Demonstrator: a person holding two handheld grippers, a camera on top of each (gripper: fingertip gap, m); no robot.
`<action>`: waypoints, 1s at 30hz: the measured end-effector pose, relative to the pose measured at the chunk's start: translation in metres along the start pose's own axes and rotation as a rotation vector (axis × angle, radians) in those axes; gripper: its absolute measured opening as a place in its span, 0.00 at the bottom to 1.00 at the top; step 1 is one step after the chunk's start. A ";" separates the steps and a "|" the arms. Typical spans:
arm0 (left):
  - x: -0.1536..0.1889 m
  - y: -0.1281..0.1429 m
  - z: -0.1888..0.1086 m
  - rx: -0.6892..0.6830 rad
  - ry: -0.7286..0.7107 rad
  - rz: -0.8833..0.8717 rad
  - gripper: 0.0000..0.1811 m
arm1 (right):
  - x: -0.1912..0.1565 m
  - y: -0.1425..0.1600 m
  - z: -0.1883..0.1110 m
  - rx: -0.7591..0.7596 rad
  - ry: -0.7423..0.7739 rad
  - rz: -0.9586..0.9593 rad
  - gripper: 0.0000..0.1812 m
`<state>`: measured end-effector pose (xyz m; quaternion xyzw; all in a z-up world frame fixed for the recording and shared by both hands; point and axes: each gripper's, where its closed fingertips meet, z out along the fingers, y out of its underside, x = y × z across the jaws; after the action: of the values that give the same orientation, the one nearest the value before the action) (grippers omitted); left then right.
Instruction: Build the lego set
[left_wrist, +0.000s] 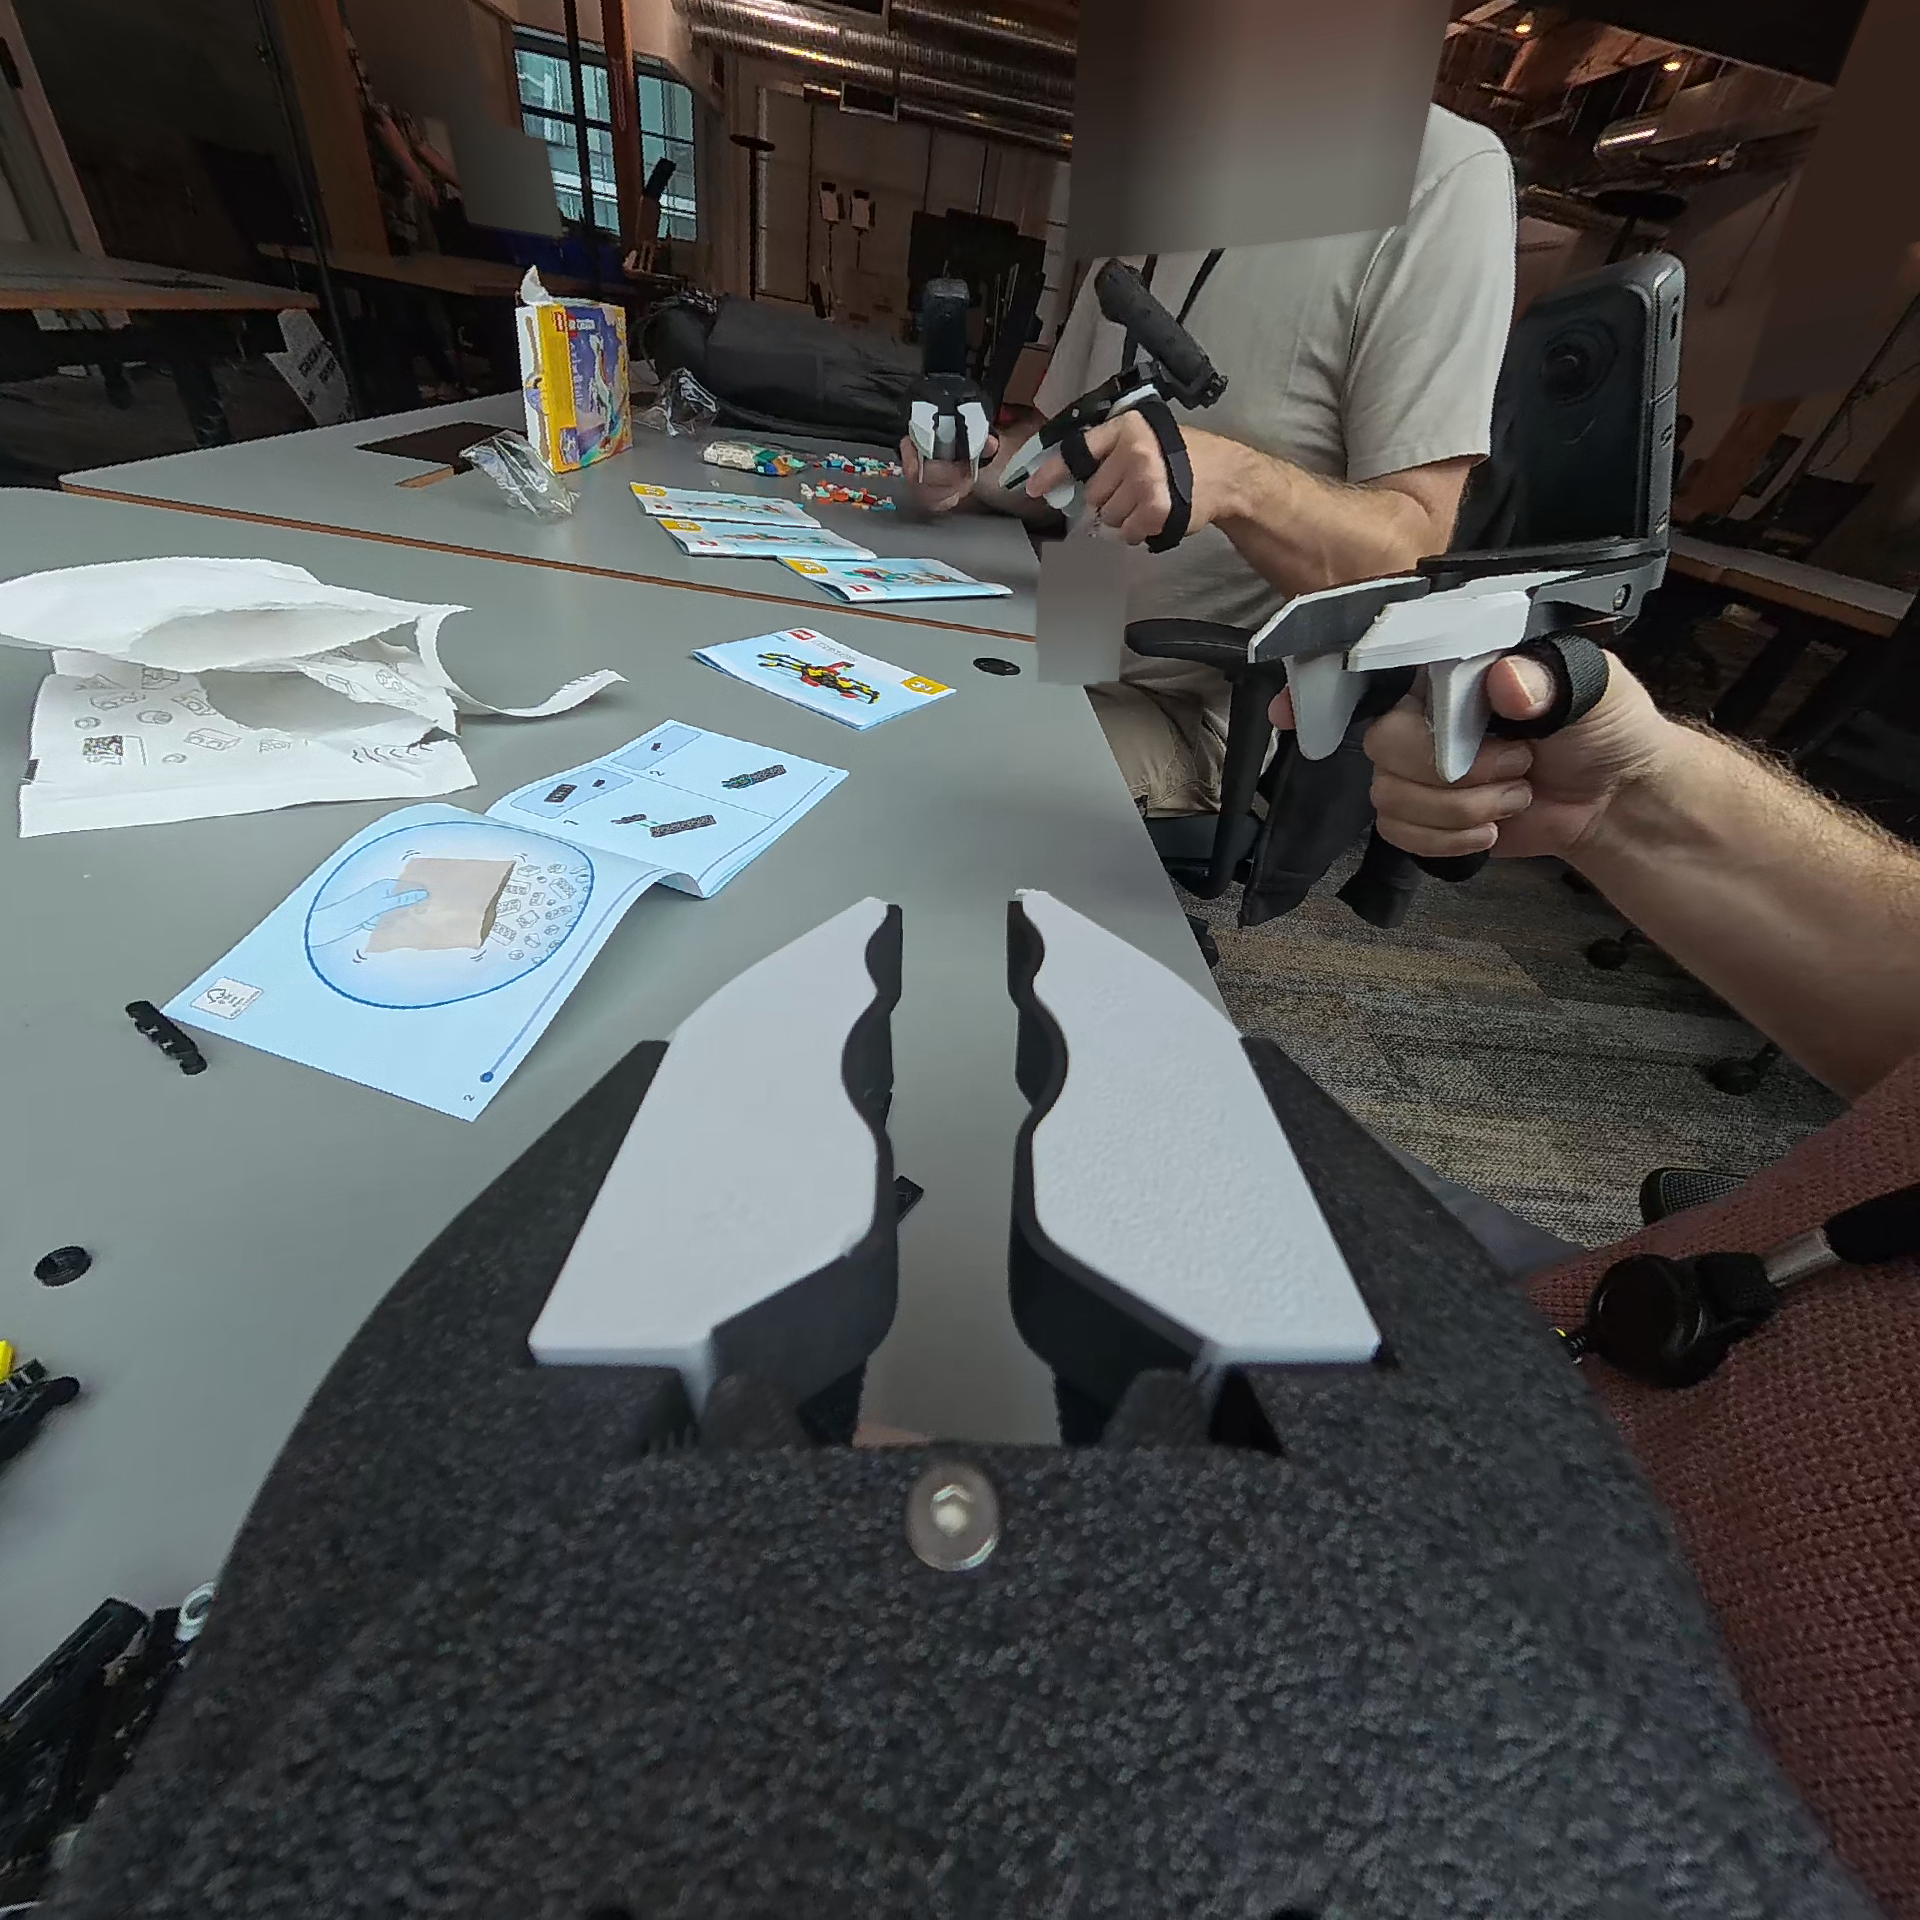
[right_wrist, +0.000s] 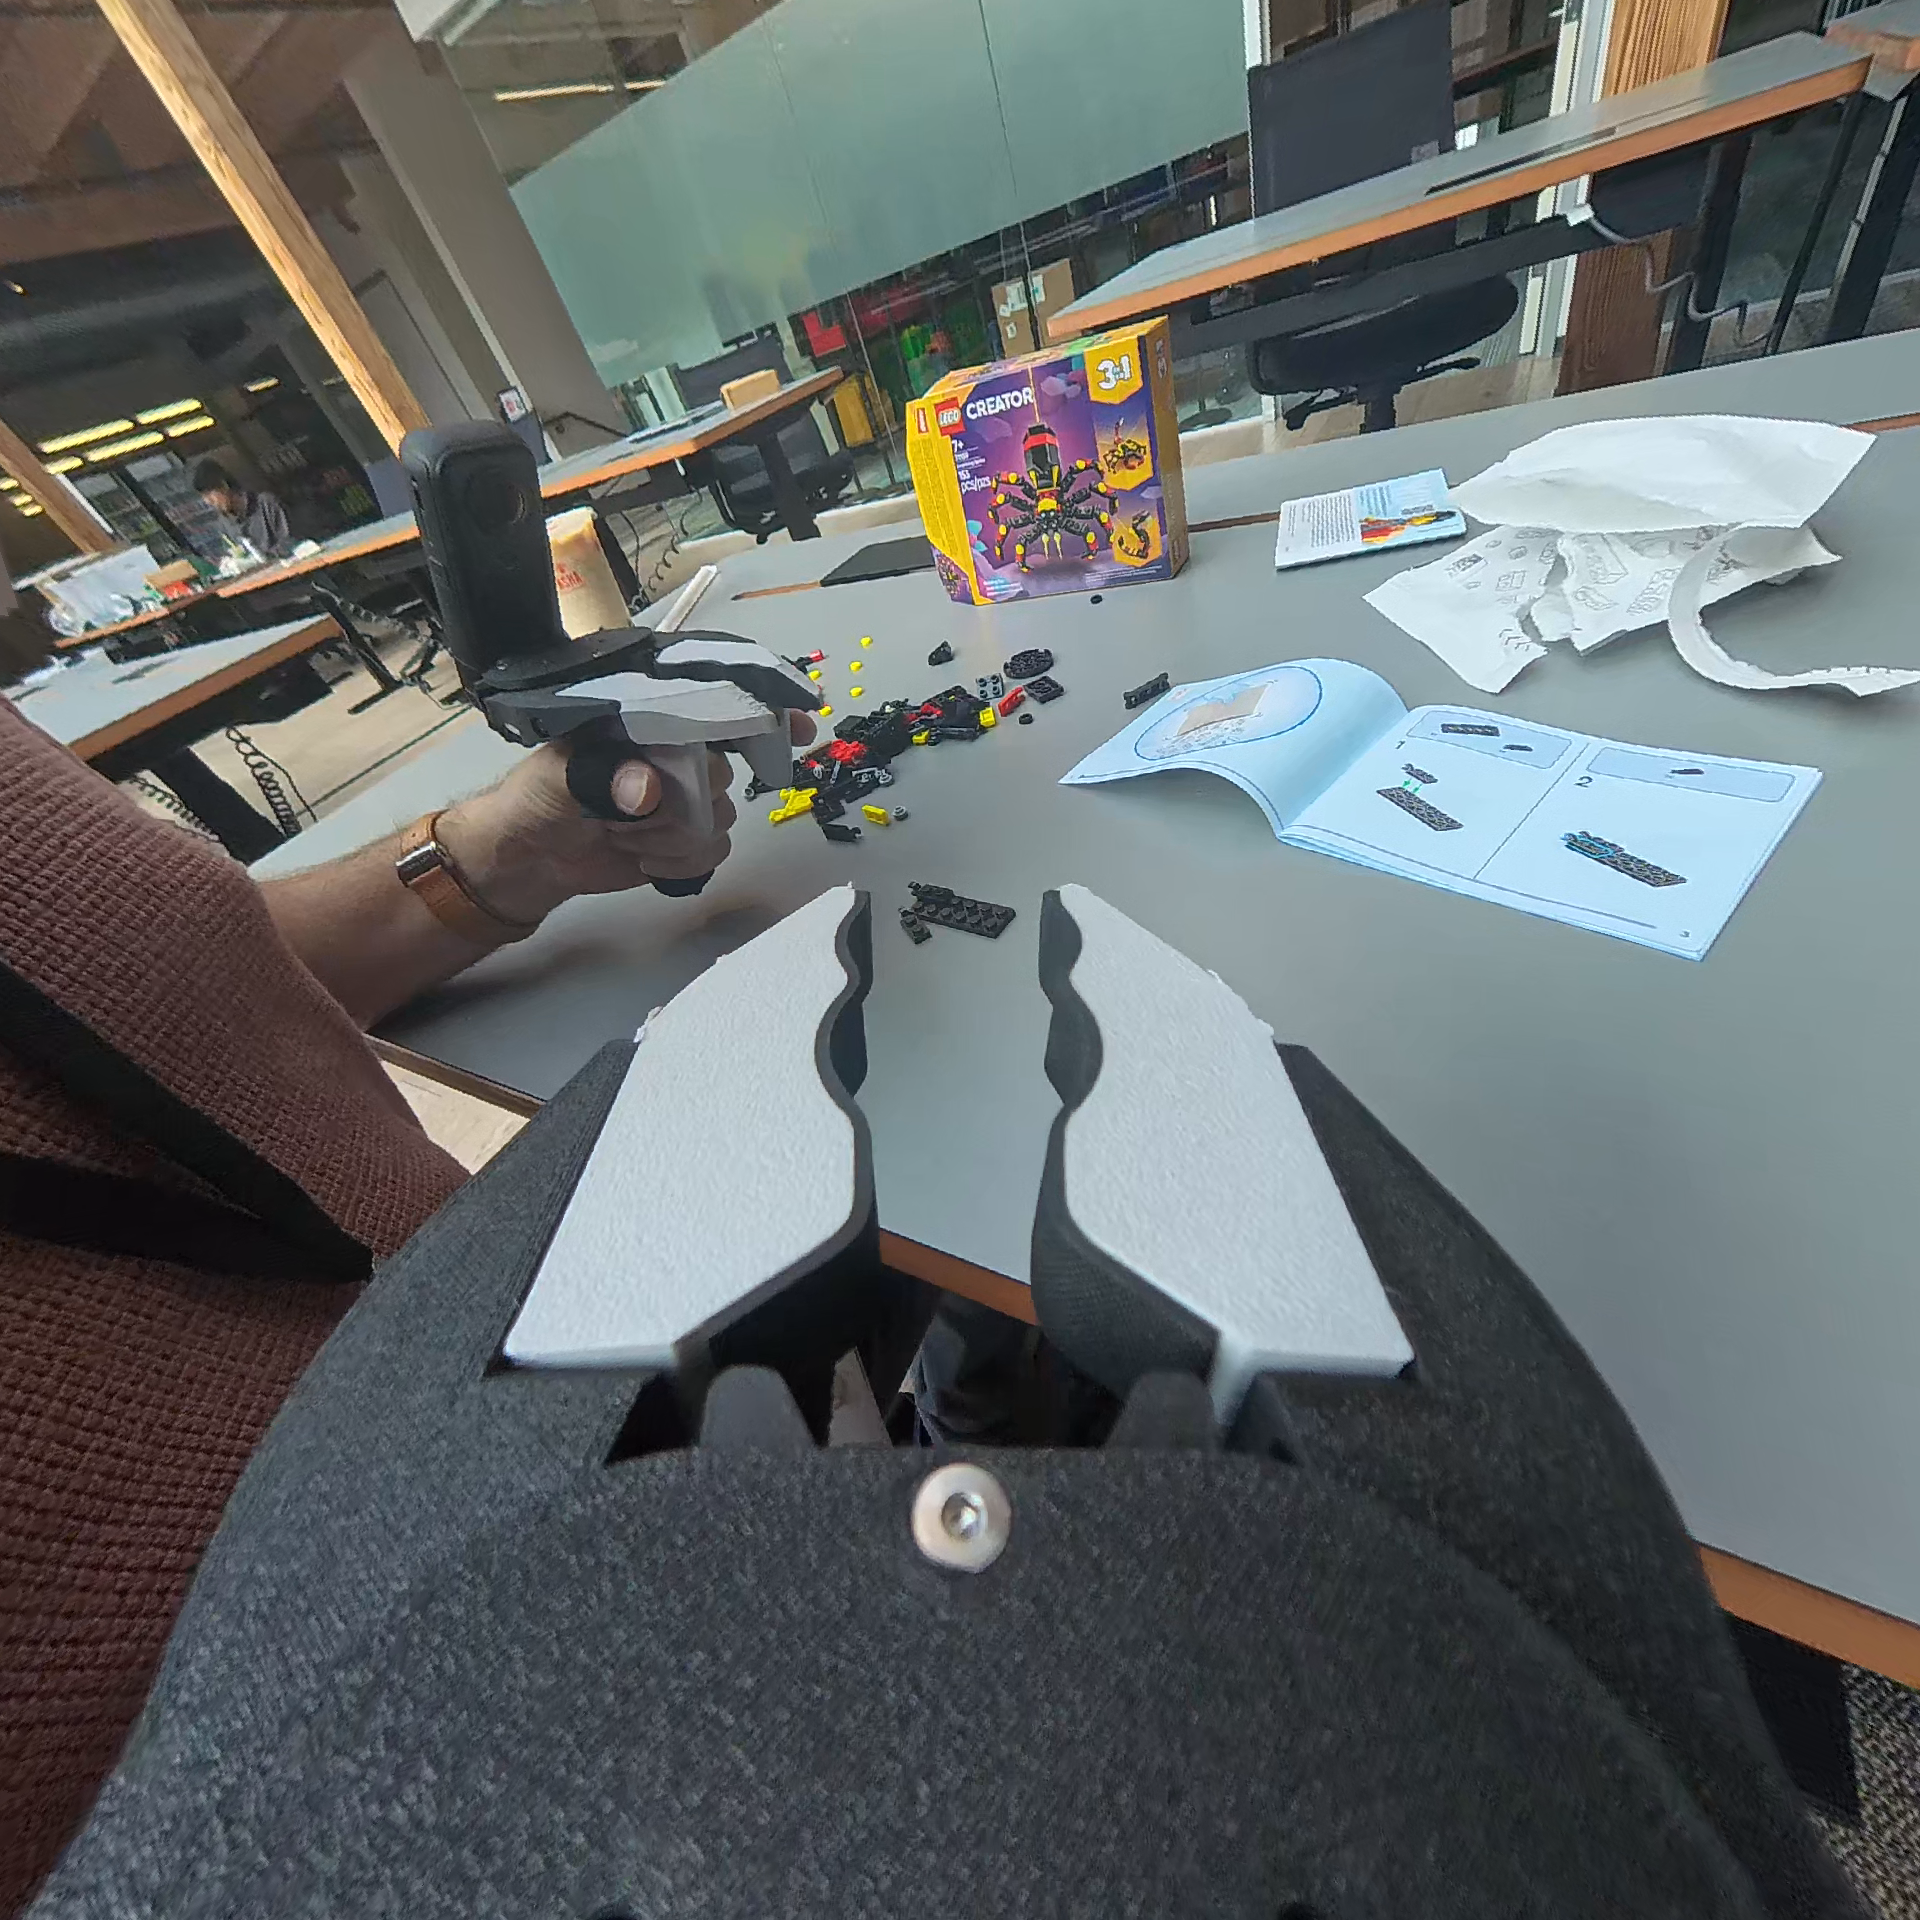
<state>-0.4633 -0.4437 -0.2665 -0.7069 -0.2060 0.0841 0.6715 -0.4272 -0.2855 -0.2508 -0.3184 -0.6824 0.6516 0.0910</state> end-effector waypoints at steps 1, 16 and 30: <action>0.000 0.000 0.000 0.000 0.001 -0.001 0.11 | 0.000 0.000 0.001 -0.001 0.000 -0.001 0.17; 0.001 0.000 0.000 0.012 0.006 0.001 0.00 | 0.000 -0.003 0.005 -0.005 -0.009 -0.018 0.16; -0.013 -0.016 -0.006 -0.047 -0.025 0.099 0.05 | 0.003 -0.011 0.022 -0.043 -0.004 -0.102 0.09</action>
<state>-0.4757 -0.4547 -0.2522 -0.7307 -0.1812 0.1212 0.6470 -0.4446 -0.3016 -0.2441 -0.2838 -0.7118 0.6319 0.1161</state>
